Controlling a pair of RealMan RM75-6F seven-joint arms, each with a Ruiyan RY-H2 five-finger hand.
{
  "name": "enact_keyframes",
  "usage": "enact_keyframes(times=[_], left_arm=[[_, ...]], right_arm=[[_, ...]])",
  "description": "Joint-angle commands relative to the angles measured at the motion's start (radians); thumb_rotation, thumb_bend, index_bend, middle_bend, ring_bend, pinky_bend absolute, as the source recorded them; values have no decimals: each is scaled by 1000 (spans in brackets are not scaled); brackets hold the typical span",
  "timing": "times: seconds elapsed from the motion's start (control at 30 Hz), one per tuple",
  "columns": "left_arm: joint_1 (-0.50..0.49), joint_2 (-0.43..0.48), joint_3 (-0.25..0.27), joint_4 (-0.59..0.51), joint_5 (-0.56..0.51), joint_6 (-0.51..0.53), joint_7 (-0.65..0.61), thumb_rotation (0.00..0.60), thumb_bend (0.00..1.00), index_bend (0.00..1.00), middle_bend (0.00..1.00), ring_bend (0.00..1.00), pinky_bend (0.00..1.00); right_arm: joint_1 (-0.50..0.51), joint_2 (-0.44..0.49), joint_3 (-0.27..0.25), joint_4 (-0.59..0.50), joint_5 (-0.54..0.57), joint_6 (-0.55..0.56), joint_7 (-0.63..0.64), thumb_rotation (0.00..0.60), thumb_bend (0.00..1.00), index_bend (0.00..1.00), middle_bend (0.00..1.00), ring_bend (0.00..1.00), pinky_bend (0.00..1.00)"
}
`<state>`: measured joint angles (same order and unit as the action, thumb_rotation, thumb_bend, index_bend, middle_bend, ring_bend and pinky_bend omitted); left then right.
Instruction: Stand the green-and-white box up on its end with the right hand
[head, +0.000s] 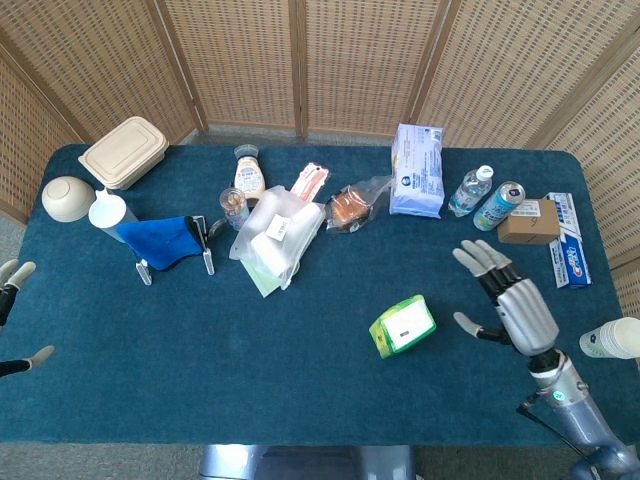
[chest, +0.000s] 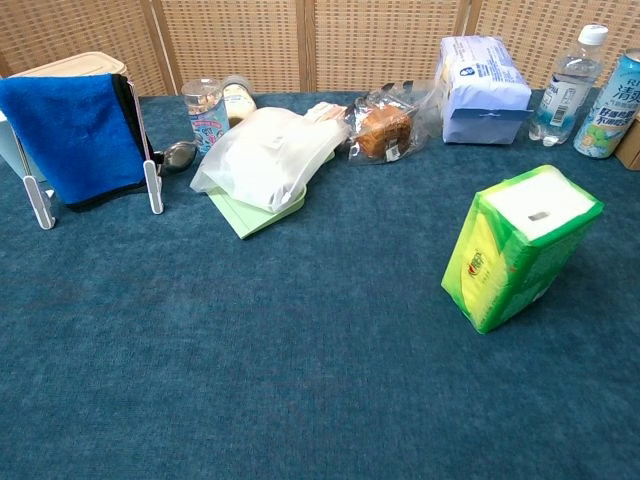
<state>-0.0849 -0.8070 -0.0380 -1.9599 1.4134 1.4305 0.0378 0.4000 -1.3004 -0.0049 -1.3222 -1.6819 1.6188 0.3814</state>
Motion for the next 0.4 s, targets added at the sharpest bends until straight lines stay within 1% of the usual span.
enact_keyframes(times=[0.03, 0.2, 0.33, 0.4], left_arm=[[4, 3, 2, 4, 7, 6, -6, 600, 35, 36, 0, 0, 0], [9, 11, 5, 11, 15, 12, -18, 600, 35, 35, 0, 0, 0], [21, 18, 9, 8, 40, 36, -31, 600, 35, 35, 0, 0, 0], [27, 19, 14, 4, 54, 46, -34, 600, 34, 36, 0, 0, 0]], right_arm=[[-74, 101, -13, -169, 70, -25, -186, 599, 268, 65, 8, 0, 130], [-140, 155, -31, -298, 115, -15, -361, 599, 267, 40, 0, 0, 108], [-192, 180, -51, -376, 145, -13, -464, 600, 261, 2, 0, 0, 107], [-222, 179, -57, -393, 153, 5, -492, 599, 261, 0, 0, 0, 107]])
